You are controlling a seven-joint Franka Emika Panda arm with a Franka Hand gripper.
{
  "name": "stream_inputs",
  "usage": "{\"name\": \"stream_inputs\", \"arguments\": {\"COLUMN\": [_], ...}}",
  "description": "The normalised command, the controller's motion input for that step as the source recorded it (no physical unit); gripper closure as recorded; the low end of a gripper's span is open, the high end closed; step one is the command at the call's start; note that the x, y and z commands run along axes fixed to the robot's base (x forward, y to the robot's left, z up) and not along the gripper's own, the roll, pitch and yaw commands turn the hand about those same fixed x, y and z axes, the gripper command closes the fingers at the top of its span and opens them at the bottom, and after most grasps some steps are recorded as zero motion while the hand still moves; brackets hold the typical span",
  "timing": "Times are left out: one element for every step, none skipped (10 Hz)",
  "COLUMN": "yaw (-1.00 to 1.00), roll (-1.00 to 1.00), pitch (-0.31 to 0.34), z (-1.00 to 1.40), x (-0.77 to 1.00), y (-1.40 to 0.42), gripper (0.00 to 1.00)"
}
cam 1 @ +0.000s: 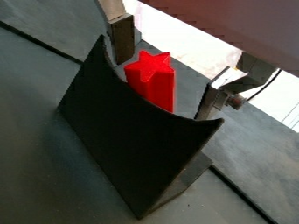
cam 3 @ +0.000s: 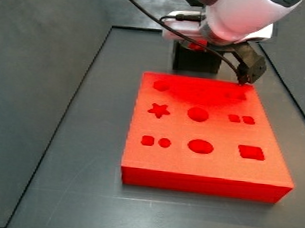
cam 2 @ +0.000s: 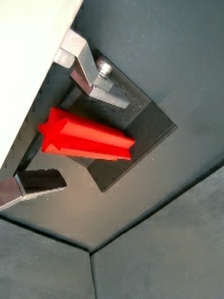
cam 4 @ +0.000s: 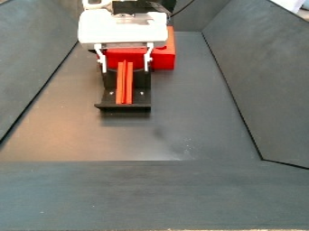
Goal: Pick up the star object. Move up. Place the star object on the fixture. Regrasp the star object. Move to above the board. Insert the star object.
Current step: Regrasp the star object, then move to above the board.
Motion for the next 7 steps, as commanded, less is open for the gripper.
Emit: {"name": "stream_inputs", "arguments": {"yaw": [-0.05, -0.04, -0.04, -0.04, -0.03, 0.0, -0.11], "roll": [0.07, 0.07, 0.07, 0.07, 0.07, 0.0, -0.09], "pitch": [0.049, 0.05, 0.051, 0.051, 0.052, 0.0, 0.118], "z": [-0.33, -0.33, -0.33, -0.33, -0.33, 0.0, 1.0], "x": [0.06, 0.06, 0.05, 0.05, 0.05, 0.0, -0.1], "y": [0.0, 0.0, 0.0, 0.0, 0.0, 0.0, 0.19], "gripper": [0.0, 0.0, 0.0, 0.0, 0.0, 1.0, 1.0]}}
